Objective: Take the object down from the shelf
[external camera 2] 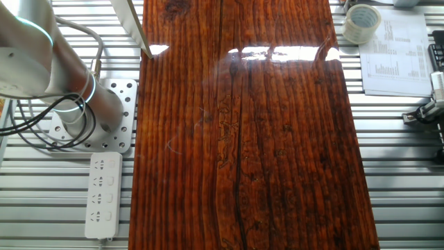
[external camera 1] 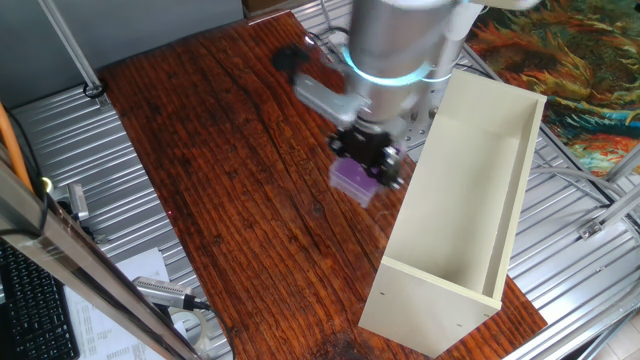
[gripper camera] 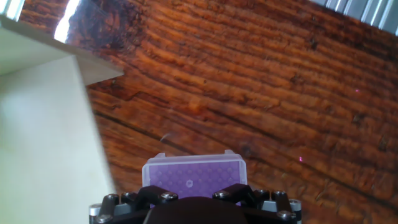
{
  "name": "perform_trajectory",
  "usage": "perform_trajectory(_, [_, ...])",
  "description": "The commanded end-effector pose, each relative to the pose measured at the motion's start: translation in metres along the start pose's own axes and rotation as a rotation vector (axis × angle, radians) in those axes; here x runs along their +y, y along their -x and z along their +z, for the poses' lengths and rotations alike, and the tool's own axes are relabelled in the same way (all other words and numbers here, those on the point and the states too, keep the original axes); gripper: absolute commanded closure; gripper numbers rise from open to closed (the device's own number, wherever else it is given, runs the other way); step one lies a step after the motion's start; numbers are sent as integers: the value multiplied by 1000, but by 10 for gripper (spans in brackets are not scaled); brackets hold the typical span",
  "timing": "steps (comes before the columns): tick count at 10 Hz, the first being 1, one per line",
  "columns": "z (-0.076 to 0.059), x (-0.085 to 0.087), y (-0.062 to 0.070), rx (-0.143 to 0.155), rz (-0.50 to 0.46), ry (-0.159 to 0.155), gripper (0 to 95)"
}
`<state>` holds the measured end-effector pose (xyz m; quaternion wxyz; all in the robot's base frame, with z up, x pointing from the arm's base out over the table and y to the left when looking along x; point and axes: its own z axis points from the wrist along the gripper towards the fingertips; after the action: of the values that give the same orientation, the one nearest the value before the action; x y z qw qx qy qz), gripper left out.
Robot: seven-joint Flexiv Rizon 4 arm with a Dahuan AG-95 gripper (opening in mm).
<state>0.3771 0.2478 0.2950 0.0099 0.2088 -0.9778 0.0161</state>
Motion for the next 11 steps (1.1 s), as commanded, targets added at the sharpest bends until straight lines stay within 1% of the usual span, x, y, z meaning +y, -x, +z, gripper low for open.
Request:
perform_trajectory(1, [4,-16,6,-2,-18,7,950])
perform_trajectory(6, [2,-30,9,-2,-39,10,950])
perform_trajectory(9, [8,-43,7,-8,-56,11,950])
perform_trajectory(11, [8,-45,7,-16,-76,18,950])
